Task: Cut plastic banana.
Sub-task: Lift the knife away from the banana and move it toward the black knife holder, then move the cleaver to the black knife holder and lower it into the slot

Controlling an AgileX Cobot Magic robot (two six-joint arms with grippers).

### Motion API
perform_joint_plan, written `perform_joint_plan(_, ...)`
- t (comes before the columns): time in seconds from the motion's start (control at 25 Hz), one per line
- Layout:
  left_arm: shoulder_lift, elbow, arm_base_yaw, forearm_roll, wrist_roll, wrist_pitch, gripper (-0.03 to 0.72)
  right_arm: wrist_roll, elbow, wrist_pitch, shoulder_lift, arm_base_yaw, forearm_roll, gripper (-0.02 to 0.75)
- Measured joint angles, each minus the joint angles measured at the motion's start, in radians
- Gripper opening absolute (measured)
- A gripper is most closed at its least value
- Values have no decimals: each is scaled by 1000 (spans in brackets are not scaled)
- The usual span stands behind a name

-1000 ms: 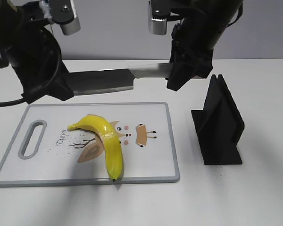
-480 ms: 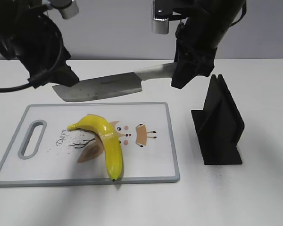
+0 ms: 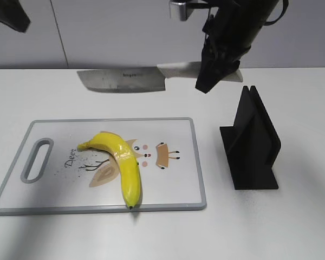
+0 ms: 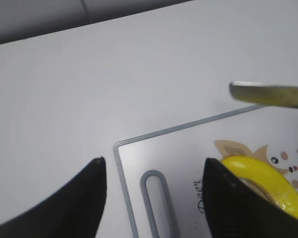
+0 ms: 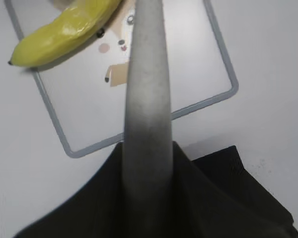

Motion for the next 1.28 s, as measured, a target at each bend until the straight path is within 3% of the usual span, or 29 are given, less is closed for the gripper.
perform_joint_plan(0.2,0,-94,58,106,-202,141,582,273,-107,1,0,0,-7,190)
perform_joint_plan(0.32,-1,-103,63,196,-251,214,579,402,-155,1,-1,0,-48,190)
perform_joint_plan(0.56,-75,-30,80,161,-280,225,577,778,-123,2,-90,-2,-264,190)
perform_joint_plan(0.88,-328,252,84,214,-282,226,577,1033,203,-38,-387,-47,-328,190)
perform_joint_plan(1.28,-700,666,84,150,-284,172,577,1154,543,-177,-543,-69,-313,190)
